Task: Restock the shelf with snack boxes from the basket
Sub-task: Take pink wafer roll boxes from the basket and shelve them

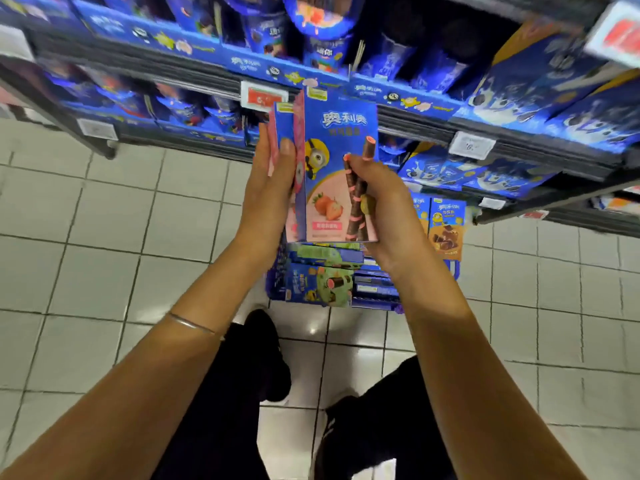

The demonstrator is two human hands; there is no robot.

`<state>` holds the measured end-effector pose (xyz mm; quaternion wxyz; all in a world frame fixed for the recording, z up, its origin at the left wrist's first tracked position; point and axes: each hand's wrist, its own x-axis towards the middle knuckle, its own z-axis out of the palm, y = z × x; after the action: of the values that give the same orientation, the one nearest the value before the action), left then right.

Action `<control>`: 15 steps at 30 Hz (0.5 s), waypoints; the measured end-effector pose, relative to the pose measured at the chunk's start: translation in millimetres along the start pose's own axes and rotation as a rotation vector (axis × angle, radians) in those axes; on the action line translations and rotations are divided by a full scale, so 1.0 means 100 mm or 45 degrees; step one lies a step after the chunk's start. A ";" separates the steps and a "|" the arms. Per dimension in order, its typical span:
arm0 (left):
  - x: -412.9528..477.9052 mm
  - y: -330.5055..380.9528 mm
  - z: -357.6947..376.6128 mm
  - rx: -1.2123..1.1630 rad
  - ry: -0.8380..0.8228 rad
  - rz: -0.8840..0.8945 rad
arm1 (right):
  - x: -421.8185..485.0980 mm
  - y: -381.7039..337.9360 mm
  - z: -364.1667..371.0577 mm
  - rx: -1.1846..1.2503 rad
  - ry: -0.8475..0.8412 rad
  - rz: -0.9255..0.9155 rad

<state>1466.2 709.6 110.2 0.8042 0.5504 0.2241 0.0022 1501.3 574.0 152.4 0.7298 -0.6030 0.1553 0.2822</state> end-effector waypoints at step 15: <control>-1.41 4.38 -0.16 -0.118 0.184 0.422 | -2.10 -3.46 2.45 -0.483 -0.352 -0.388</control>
<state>1440.0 860.7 543.9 0.7991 0.5407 0.1871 0.1846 1514.3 724.9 600.2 0.6521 -0.7011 -0.0941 0.2729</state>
